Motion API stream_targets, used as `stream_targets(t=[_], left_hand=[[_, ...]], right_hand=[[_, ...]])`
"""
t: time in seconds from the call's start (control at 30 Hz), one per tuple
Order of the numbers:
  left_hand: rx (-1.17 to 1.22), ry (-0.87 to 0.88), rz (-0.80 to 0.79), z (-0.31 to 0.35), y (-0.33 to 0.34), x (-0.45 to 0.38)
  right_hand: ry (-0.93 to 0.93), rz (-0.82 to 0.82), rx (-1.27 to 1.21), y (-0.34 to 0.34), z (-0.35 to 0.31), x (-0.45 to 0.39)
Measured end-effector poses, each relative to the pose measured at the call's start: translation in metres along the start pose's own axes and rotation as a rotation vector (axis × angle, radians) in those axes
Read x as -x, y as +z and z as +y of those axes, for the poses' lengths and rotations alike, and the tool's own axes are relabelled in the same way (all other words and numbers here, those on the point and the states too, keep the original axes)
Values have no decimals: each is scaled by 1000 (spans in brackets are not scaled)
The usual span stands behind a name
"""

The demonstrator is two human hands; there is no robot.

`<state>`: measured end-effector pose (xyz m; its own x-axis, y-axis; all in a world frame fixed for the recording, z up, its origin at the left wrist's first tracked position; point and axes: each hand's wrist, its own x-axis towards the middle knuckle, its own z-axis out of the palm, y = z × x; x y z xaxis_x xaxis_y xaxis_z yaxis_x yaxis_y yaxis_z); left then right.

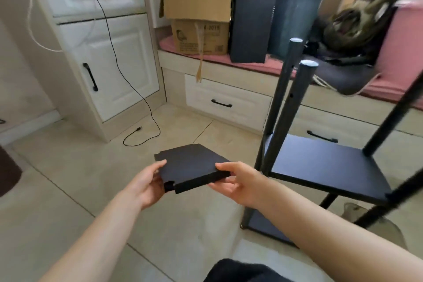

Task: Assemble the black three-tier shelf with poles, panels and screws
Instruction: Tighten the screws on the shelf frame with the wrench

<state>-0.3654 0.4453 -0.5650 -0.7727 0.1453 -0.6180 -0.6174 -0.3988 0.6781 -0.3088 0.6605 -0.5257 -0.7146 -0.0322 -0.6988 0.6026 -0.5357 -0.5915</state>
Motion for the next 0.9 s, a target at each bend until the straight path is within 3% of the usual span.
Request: stream_targets(t=[0.33,0.53,0.77,0.9], left_hand=[[62,269,-96,65,36,103],[123,366,-78,92,63,144],[-149,437,-227,107,105,183],[-230,383,-300,110,140,199]], right_hand=[[-239,-148,133,-8,-67,143],[-392,-136,191,-26,-100,200],[-503,-222,243,-62,-139,259],[-561,-79,245,-94,-166,281]])
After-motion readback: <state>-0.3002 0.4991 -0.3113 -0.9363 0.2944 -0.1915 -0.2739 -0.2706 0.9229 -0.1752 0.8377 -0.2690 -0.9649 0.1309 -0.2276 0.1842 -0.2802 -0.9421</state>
